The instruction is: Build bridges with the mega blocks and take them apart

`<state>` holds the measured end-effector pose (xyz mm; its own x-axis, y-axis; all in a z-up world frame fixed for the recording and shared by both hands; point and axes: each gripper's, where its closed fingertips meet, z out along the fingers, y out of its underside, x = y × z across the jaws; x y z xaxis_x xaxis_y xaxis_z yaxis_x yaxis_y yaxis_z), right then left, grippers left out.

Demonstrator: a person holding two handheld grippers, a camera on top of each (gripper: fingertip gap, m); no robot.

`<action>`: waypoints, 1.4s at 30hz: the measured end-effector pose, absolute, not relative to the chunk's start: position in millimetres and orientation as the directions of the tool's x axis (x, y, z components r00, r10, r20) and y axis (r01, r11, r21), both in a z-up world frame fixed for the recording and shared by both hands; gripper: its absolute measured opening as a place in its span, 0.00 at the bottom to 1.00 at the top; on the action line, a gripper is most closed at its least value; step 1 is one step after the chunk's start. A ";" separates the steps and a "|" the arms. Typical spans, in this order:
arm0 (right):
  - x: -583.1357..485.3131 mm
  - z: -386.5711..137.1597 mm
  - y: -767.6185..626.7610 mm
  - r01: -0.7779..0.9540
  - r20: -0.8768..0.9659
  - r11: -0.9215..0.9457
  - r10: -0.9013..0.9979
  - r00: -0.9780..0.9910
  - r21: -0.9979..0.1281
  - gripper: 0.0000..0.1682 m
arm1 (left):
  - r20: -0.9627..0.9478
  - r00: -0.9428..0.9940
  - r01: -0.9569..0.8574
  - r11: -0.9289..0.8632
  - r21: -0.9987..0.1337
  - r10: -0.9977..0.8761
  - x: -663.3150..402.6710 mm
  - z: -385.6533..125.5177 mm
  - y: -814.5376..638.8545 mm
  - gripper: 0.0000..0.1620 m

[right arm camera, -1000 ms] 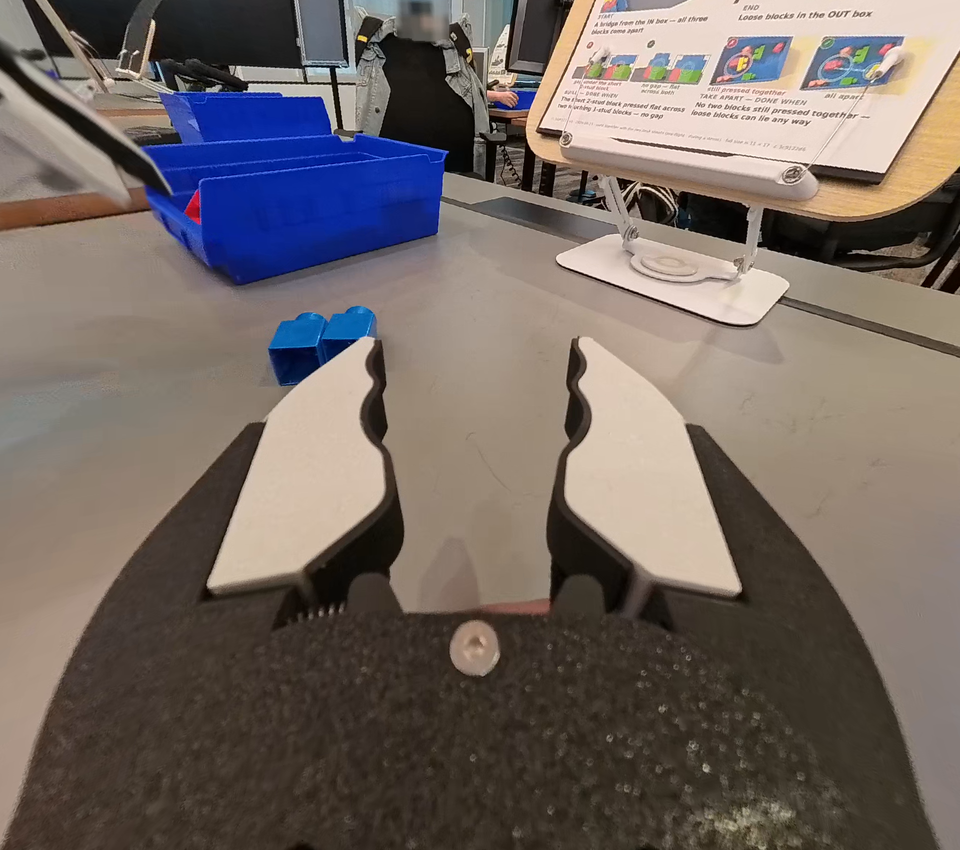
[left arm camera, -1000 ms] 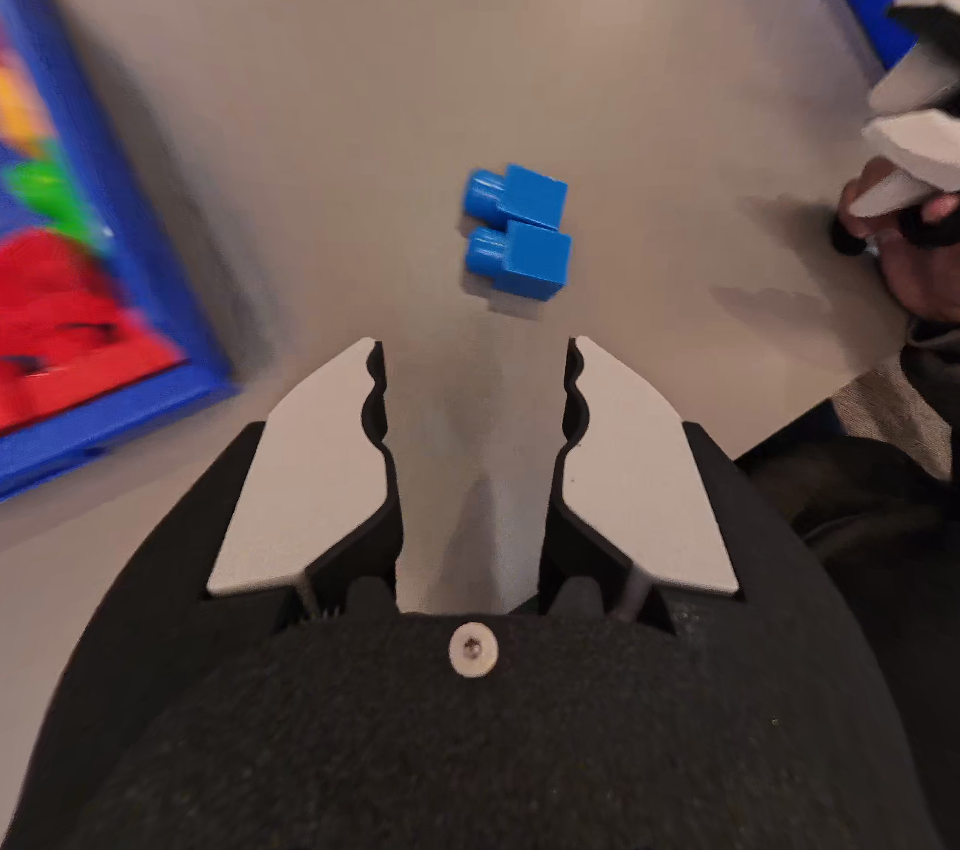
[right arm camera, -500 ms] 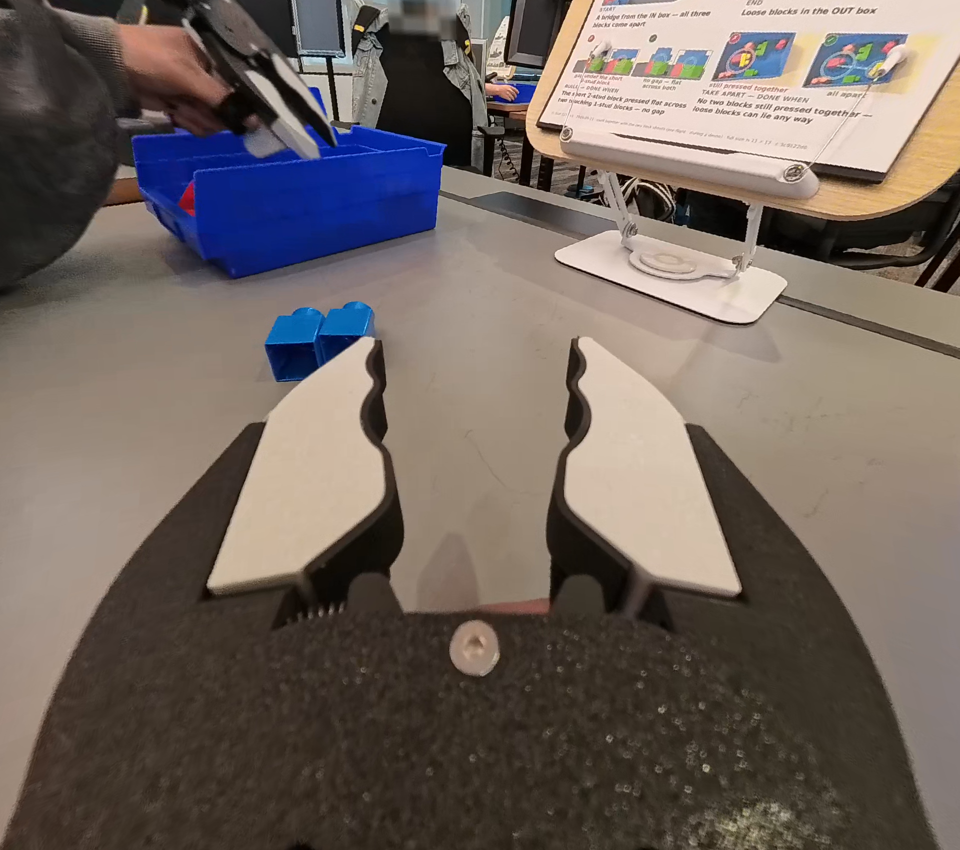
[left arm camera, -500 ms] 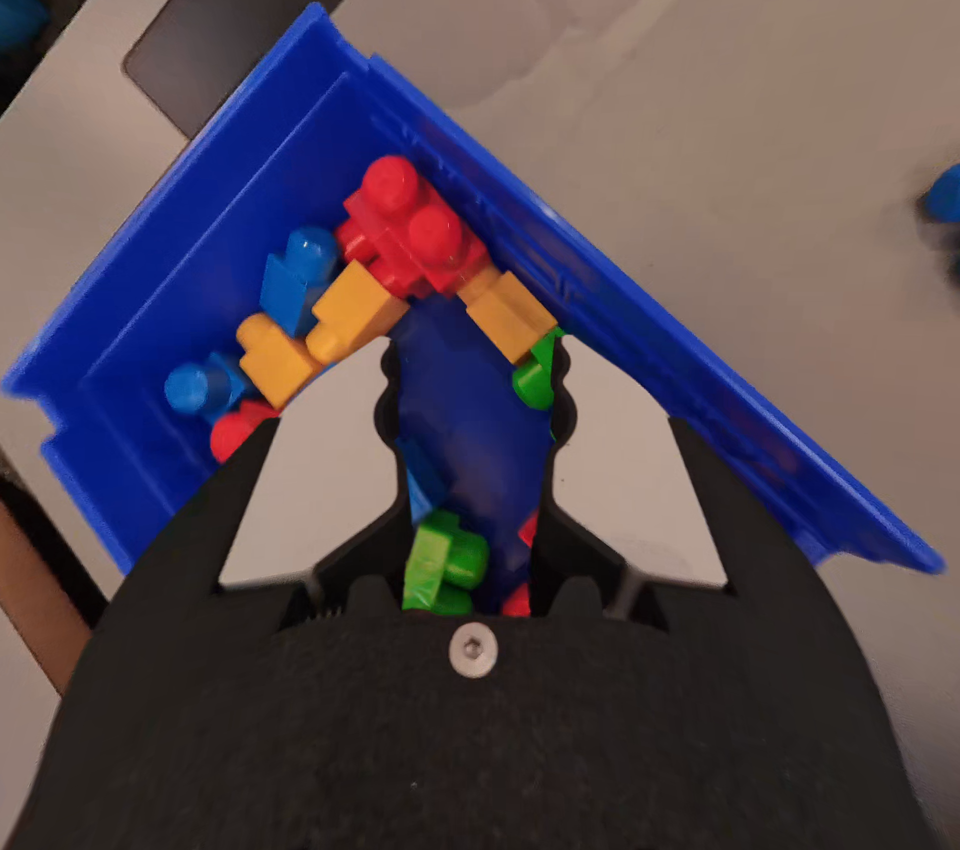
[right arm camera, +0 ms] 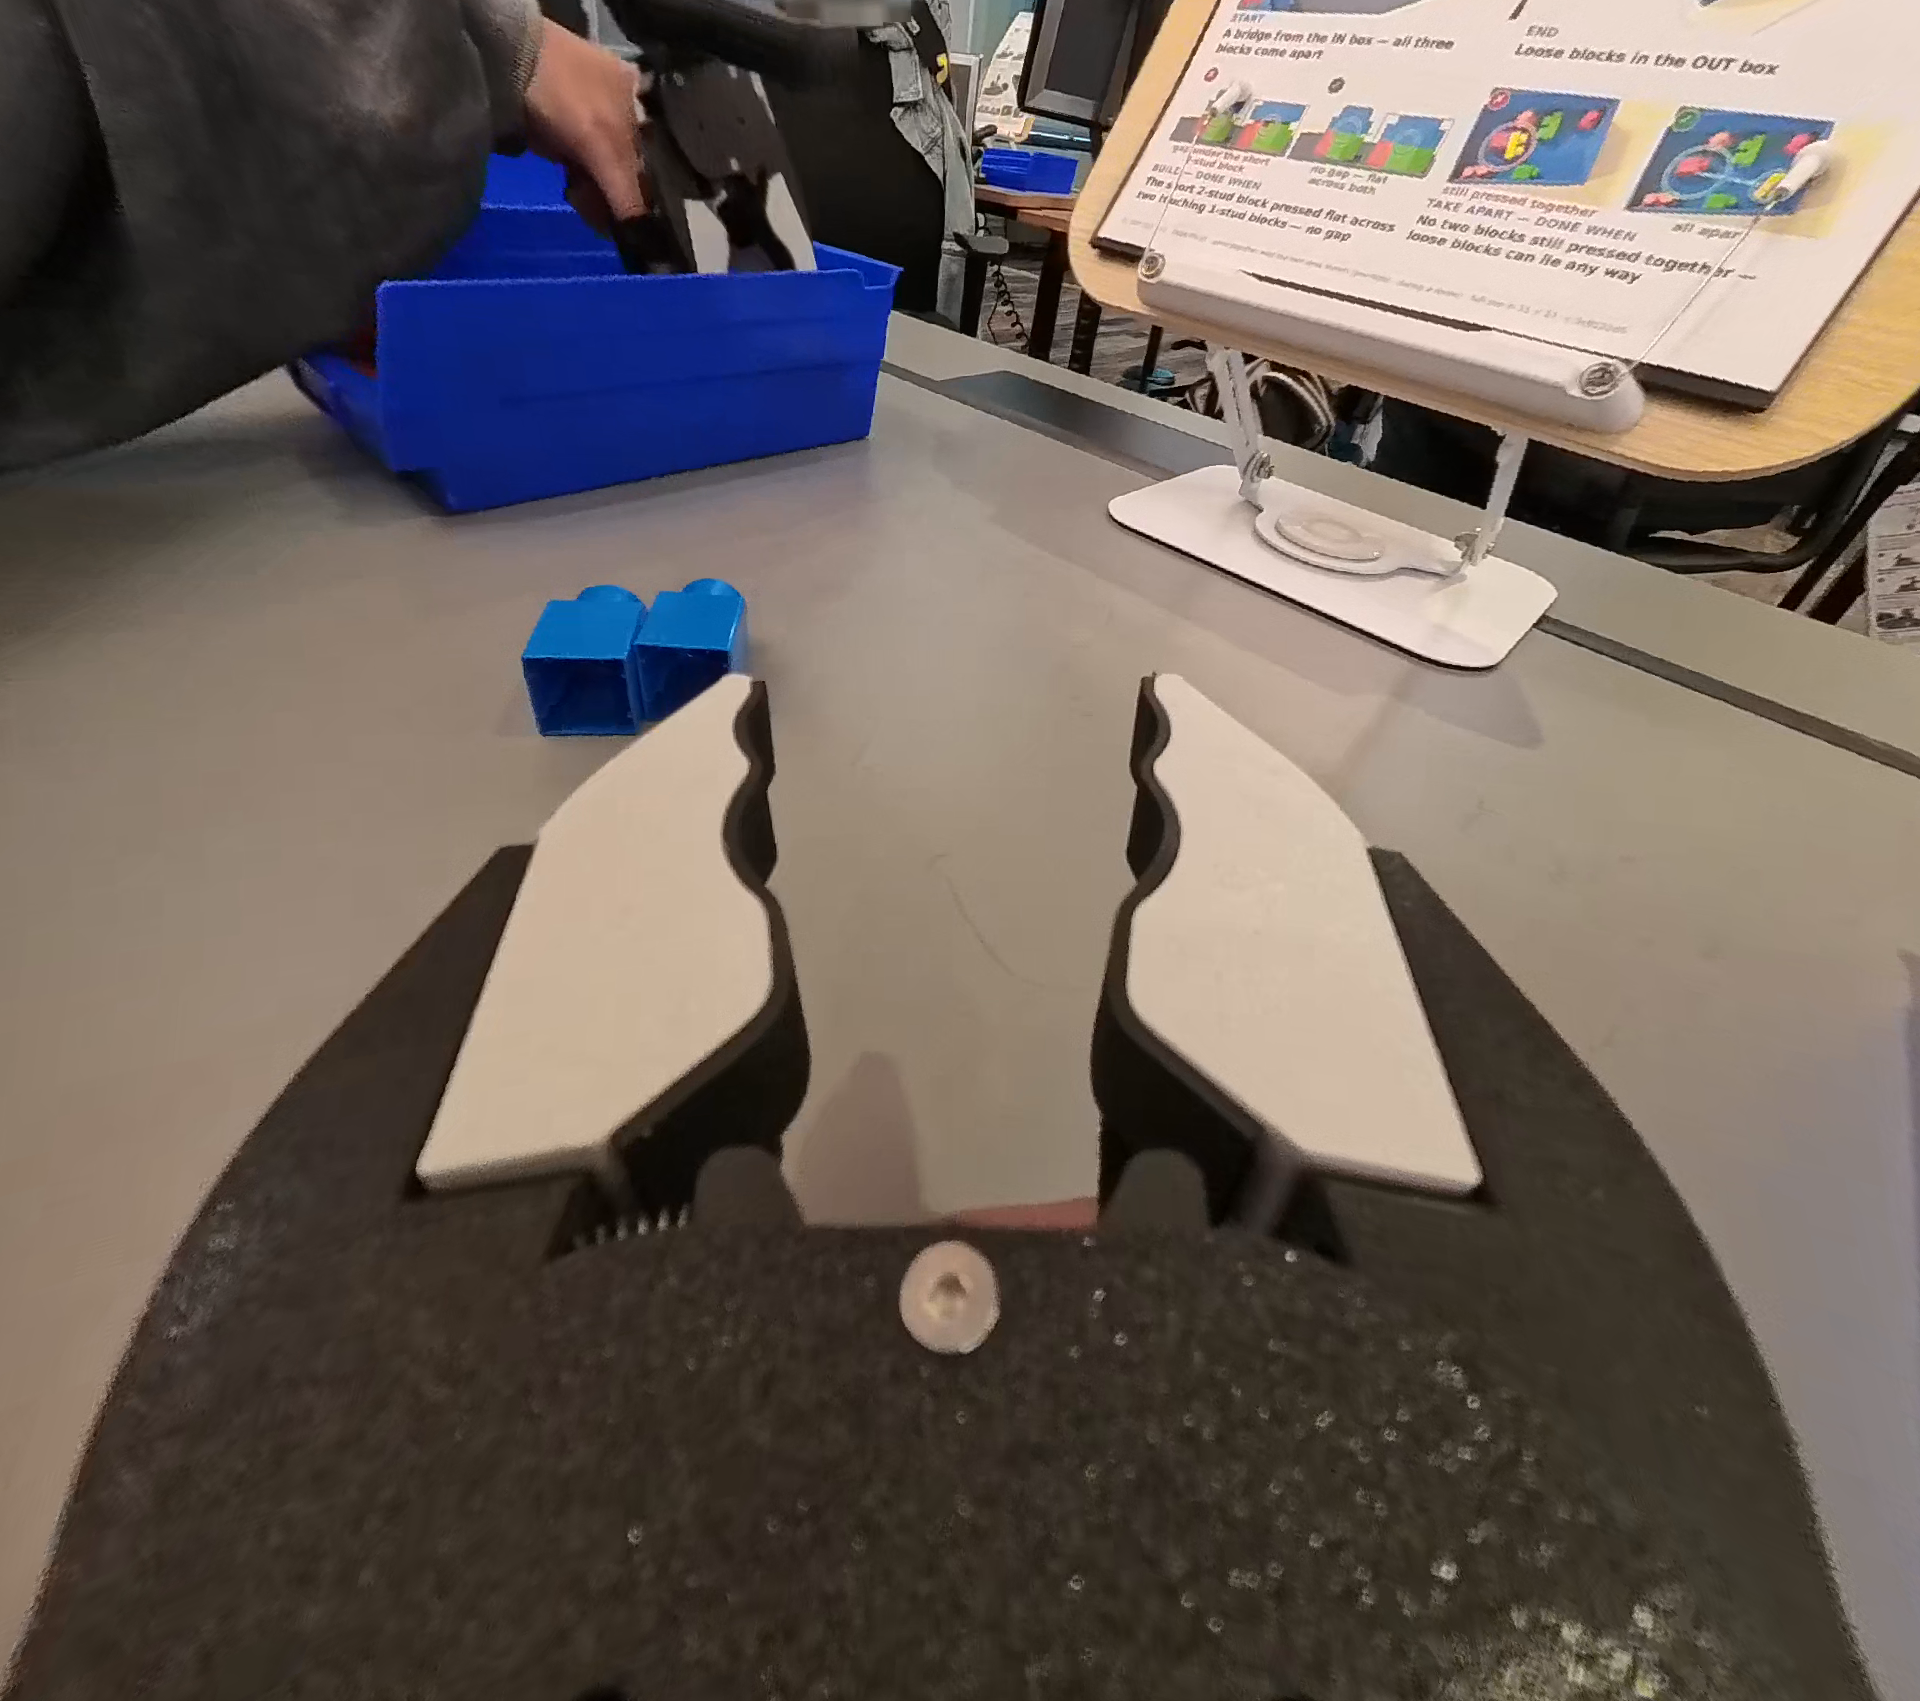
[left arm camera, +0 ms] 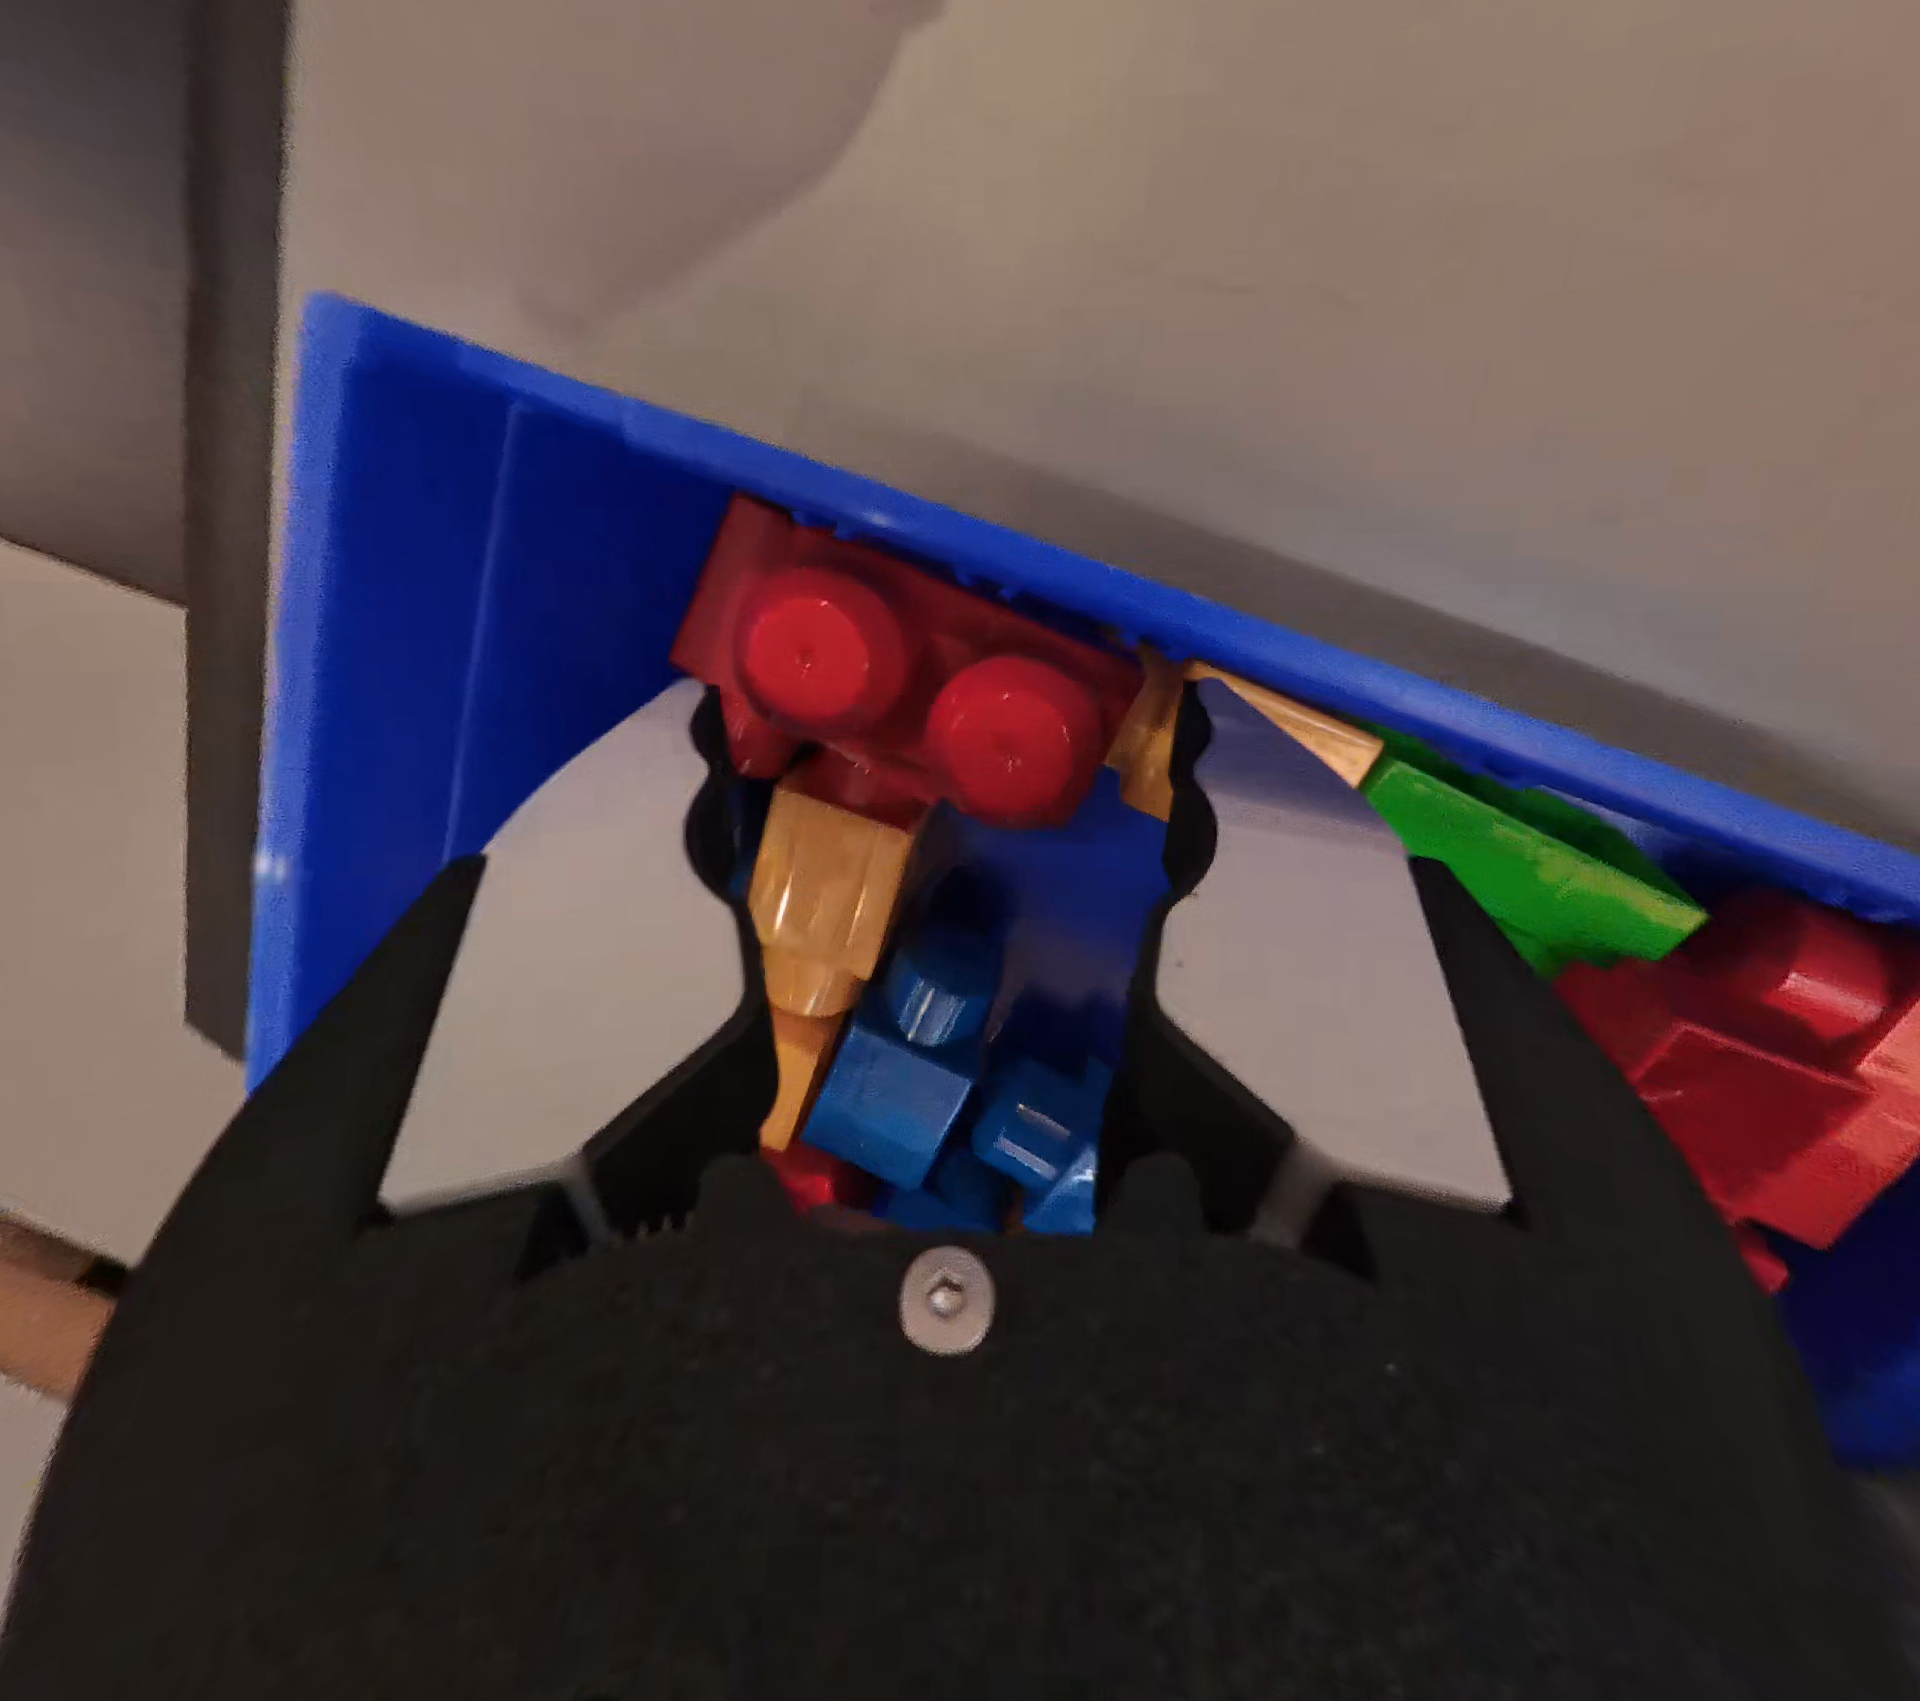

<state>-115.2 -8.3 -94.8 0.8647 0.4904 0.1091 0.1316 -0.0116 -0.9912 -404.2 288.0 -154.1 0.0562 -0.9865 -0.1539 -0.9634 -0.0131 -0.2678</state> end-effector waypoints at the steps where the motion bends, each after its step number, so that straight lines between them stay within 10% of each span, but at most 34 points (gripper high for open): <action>1: -116.0 -95.4 -8.2 0.142 0.119 -0.011 0.488 0.865 -0.990 0.39 | -0.150 0.030 -0.965 0.010 -0.262 -0.988 -402.8 -156.7 288.1 0.46; 16: -118.3 -96.6 -8.2 0.167 0.142 -0.007 0.485 0.863 -0.986 0.39 | -0.169 0.072 -0.747 0.059 -0.662 -0.983 -401.0 -28.1 198.2 0.45; 26: -121.8 -101.4 -4.8 0.184 0.141 -0.039 0.501 0.854 -0.982 0.38 | -0.277 -0.300 -0.926 0.348 -0.146 -0.913 -281.9 -141.2 156.6 0.45; 42: -132.1 -118.5 -18.1 0.191 -0.091 -0.434 0.549 0.831 -0.881 0.46 | -0.172 -0.262 -0.953 0.282 -0.109 -0.950 -273.3 -165.0 157.8 0.48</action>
<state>-132.1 -18.1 -118.5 0.8307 0.5492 -0.0907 0.1907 -0.4338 -0.8806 -273.3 157.8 -165.0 -0.2619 -0.9497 -0.1716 -0.9531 0.2825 -0.1086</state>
